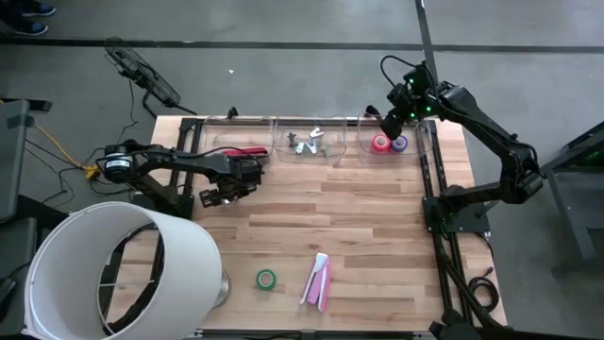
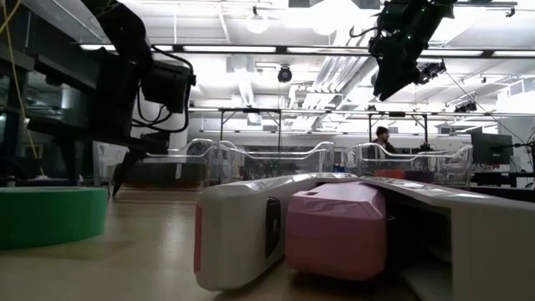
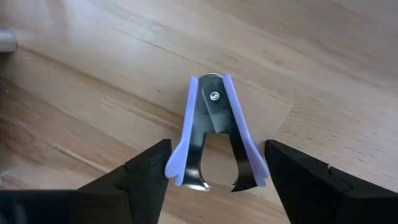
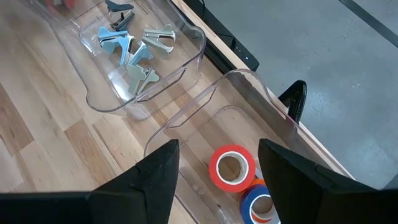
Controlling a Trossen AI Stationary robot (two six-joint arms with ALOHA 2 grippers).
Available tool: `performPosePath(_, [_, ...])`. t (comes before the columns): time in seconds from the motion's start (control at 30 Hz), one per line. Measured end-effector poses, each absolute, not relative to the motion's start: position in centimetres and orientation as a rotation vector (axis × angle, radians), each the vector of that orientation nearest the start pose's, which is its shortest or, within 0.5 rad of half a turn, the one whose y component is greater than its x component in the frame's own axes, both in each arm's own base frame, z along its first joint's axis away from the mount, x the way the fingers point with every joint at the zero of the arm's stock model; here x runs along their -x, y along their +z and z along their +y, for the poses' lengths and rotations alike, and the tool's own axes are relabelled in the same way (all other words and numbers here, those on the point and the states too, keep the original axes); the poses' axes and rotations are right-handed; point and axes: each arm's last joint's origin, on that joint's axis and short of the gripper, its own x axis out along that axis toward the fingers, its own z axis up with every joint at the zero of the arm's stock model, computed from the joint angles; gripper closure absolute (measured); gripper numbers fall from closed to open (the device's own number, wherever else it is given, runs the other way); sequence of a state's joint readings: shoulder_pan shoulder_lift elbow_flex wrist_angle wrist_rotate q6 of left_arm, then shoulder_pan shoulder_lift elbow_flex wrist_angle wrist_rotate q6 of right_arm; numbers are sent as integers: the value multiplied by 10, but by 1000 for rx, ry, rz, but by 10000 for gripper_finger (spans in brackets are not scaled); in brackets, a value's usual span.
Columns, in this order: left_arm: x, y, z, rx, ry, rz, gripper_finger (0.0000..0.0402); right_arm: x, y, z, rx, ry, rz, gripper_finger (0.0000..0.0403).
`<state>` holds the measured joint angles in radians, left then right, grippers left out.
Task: Pick and place Stapler, Stapler remover, tape
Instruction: Put the violet stapler remover into the middle transparent bin
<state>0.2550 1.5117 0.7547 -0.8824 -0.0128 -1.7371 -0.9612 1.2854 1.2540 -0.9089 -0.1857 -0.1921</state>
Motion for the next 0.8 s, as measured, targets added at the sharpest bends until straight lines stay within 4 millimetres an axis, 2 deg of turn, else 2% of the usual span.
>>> performPosePath(0.67, [-210,145,54,1455,1525,1074,296,-147,331,-201,-349,-631,867,192])
performPosePath(0.8, [-210,145,54,1453,1520,1080,315,-147,331,-201,-349,-631,867,192])
